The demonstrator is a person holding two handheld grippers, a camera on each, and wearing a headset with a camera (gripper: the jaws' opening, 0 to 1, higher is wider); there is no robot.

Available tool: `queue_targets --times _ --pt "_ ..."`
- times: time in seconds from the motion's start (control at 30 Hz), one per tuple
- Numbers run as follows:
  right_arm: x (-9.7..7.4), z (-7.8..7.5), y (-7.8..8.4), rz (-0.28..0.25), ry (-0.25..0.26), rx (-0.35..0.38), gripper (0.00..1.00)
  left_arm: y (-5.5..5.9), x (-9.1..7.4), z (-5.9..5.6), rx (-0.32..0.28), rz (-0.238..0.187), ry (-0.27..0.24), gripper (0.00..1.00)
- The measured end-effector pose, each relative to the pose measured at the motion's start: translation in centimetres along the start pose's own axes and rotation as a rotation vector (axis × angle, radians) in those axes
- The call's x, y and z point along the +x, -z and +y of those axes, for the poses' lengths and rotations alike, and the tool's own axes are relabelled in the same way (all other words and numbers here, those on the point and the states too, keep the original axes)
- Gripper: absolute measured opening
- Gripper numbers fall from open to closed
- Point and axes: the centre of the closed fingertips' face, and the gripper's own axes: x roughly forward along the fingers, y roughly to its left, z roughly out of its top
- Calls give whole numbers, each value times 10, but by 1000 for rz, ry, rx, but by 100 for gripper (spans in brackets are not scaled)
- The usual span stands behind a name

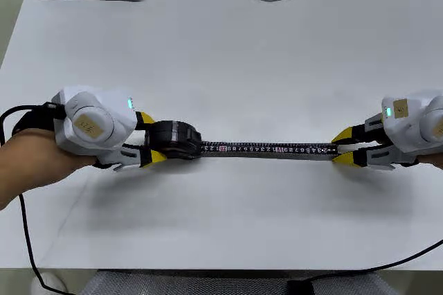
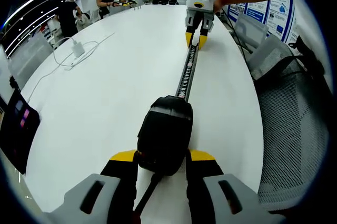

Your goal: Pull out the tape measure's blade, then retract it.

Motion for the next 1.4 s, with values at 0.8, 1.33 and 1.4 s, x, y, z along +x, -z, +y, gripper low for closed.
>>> queue_targets --times 0.8,1.33,1.4 --pt "-5 10 -9 -22 38 123 36 -7 -13 -4 -100 -55 -31 54" --pt "-14 12 -19 -81 108 221 46 -12 -26 -6 -192 -126 -85 61" --pt "-14 13 -19 -87 112 227 46 -11 -26 -5 -198 -130 -94 61"
